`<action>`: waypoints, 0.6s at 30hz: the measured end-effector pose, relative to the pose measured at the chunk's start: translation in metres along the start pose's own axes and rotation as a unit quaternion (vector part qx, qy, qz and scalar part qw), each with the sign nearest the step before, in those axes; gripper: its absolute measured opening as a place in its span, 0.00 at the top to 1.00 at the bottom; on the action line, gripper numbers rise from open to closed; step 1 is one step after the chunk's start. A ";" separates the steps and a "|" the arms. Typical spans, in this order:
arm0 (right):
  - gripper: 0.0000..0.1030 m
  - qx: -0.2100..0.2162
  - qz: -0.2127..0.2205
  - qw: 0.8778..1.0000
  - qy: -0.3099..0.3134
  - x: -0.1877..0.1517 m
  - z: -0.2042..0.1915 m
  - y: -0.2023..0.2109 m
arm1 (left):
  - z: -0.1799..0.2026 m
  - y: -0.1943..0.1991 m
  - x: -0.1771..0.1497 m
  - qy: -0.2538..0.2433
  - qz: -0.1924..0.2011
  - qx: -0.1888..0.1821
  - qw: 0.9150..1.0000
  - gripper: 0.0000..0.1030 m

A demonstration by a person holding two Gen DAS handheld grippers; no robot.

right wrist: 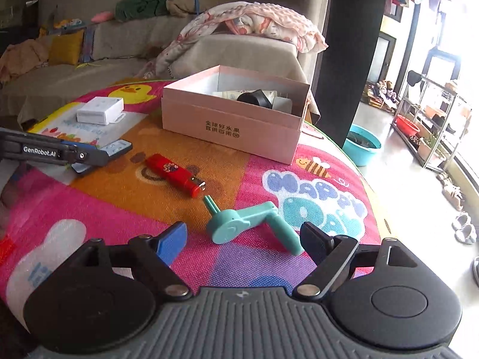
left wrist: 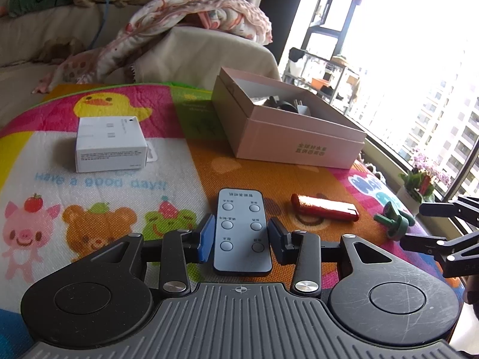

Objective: Organize rigid objects

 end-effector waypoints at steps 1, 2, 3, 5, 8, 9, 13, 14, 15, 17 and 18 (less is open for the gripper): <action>0.19 -0.001 0.001 1.000 -0.002 0.001 0.002 -0.004 | 0.001 0.000 0.000 -0.001 0.000 0.001 1.000 0.58; 0.19 -0.001 0.001 1.000 -0.006 0.003 0.004 -0.009 | 0.001 0.000 0.000 -0.003 0.000 0.003 1.000 0.58; 0.19 0.001 0.002 1.000 -0.013 0.005 0.007 -0.014 | 0.001 0.000 0.000 -0.005 0.000 0.004 1.000 0.58; 0.19 0.006 -0.003 0.999 -0.031 0.008 0.014 -0.027 | 0.002 0.000 0.000 -0.006 -0.001 0.005 1.000 0.58; 0.20 0.027 -0.030 0.997 -0.069 0.007 0.021 -0.042 | 0.003 0.000 0.000 -0.008 0.000 0.007 1.000 0.58; 0.21 0.026 -0.026 0.997 -0.069 0.006 0.020 -0.042 | 0.003 0.000 0.000 -0.009 0.000 0.007 1.000 0.58; 0.31 0.015 -0.019 0.999 -0.042 0.005 0.010 -0.032 | 0.006 0.001 0.000 -0.020 0.000 0.016 1.000 0.58; 0.33 0.016 -0.017 0.999 -0.042 0.006 0.009 -0.028 | 0.008 0.001 0.000 -0.027 0.001 0.021 0.999 0.58; 0.37 0.018 -0.013 0.999 -0.044 0.008 0.009 -0.024 | 0.012 0.003 -0.001 -0.038 0.000 0.024 0.999 0.58; 0.51 0.027 -0.006 0.999 -0.046 0.012 0.009 -0.014 | 0.020 0.006 -0.003 -0.062 0.002 0.016 0.998 0.58; 0.63 0.032 -0.008 0.998 -0.045 0.013 0.007 -0.010 | 0.025 0.008 -0.005 -0.076 0.001 0.011 0.997 0.58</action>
Point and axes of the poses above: each gripper's, at about its wrist camera, not at the fingertips, and y roughly against the way its jaws point, z to its right, x to its top, the point moved 5 cm from there along -y, roughly the way its jaws point, and after that the axes turned 2 degrees about x, right-handed, at the moved point
